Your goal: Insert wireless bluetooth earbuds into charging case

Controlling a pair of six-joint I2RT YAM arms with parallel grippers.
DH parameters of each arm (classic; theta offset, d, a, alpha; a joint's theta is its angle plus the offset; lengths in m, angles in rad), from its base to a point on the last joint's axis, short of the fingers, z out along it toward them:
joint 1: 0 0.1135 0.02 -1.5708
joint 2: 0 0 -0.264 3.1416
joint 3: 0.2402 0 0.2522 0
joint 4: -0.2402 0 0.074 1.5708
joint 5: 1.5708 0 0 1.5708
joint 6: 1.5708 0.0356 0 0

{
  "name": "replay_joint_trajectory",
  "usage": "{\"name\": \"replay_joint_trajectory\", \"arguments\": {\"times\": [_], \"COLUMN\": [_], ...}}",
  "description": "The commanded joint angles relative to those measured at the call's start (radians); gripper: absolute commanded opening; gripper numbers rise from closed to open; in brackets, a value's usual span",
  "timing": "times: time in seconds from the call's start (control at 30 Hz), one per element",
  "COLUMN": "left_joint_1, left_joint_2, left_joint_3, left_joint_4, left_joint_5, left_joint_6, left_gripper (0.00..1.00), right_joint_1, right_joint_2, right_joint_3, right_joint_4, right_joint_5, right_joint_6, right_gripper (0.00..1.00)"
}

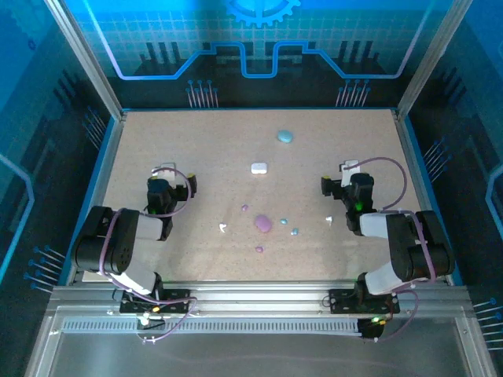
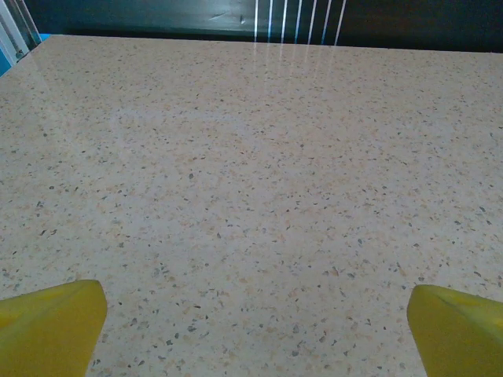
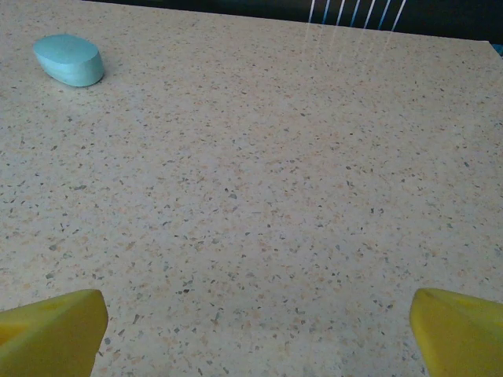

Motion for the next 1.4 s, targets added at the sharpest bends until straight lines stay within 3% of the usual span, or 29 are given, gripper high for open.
{"name": "replay_joint_trajectory", "arguments": {"times": [0.0, 0.83, 1.03, 1.13, 1.2, 1.37], "left_joint_1": [0.012, 0.013, 0.012, 0.013, 0.014, 0.015], "left_joint_2": [-0.010, -0.013, -0.083, -0.183, -0.258, -0.362], "left_joint_3": [0.020, 0.010, -0.022, -0.018, 0.000, 0.089], "left_joint_4": [0.000, 0.019, 0.016, -0.095, -0.197, -0.427], "left_joint_5": [0.019, 0.040, 0.026, -0.015, -0.034, -0.055], "left_joint_6": [-0.001, 0.004, -0.002, -0.025, -0.044, -0.135], "left_gripper": [0.99, 0.99, 0.99, 0.99, 0.99, 0.99], "right_joint_1": [0.013, 0.005, 0.004, 0.008, -0.001, -0.020], "right_joint_2": [-0.001, -0.004, -0.013, -0.072, -0.134, -0.152], "right_joint_3": [-0.003, -0.004, 0.020, 0.049, 0.132, 0.303], "right_joint_4": [0.051, 0.049, 0.003, -0.093, -0.305, -0.634], "right_joint_5": [0.025, 0.002, -0.080, -0.082, -0.099, -0.314], "right_joint_6": [0.011, 0.014, -0.023, -0.028, 0.008, 0.047], "right_gripper": [1.00, 1.00, 0.95, 0.94, 0.95, 0.93]}}
